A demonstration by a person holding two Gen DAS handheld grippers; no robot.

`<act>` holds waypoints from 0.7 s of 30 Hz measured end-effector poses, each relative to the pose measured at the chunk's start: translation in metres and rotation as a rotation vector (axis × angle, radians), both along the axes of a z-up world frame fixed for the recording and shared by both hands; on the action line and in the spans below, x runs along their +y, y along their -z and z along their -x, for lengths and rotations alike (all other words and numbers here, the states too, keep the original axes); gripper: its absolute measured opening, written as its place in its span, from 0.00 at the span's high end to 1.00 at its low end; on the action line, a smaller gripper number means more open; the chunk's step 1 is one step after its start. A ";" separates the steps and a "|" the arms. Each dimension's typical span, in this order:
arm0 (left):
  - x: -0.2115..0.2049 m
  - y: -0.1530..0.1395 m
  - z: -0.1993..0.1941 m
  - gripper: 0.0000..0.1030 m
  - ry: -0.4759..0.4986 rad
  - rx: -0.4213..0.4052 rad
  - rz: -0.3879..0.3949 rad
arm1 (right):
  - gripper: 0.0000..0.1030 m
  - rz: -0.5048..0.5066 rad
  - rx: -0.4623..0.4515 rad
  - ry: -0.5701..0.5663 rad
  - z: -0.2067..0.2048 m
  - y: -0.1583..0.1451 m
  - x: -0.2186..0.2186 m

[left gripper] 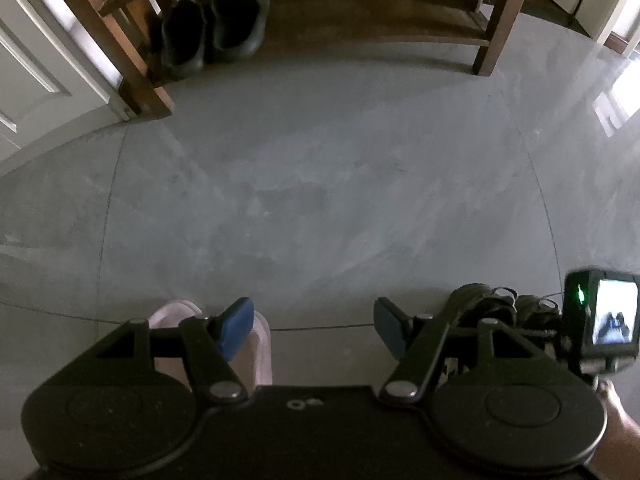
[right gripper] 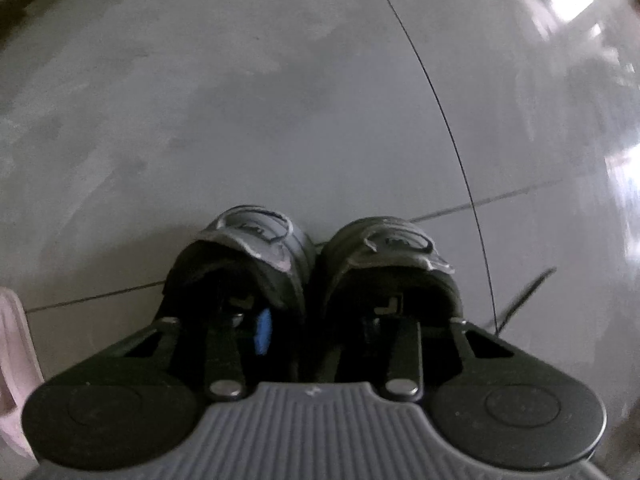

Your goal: Organize scattered shoes

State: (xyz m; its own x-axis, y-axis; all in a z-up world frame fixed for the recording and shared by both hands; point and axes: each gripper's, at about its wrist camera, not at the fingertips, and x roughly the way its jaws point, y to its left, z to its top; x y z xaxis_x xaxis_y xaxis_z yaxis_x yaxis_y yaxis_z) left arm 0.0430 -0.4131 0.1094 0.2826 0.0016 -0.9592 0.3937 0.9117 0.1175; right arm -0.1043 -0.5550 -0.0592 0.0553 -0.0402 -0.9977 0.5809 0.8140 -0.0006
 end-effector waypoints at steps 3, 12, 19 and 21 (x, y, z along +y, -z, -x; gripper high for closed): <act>-0.006 0.001 0.000 0.35 -0.006 0.000 -0.011 | 0.61 0.014 -0.035 -0.015 0.005 -0.003 0.005; -0.035 0.012 -0.005 0.35 0.080 0.050 -0.026 | 0.61 0.058 -0.167 -0.013 0.027 -0.009 0.016; -0.068 0.020 -0.049 0.35 0.199 -0.110 -0.049 | 0.62 0.028 -0.274 0.017 0.048 -0.011 0.007; -0.076 0.029 -0.057 0.35 0.196 -0.136 -0.067 | 0.62 0.025 -0.288 0.034 0.052 -0.009 0.005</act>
State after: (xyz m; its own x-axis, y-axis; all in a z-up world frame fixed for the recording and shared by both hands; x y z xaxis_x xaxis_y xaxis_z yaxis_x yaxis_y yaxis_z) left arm 0.1001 -0.4892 0.0804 0.4100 -0.0037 -0.9121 0.5384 0.8081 0.2387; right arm -0.1562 -0.5505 -0.0497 0.3347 -0.0712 -0.9396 0.5869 0.7959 0.1487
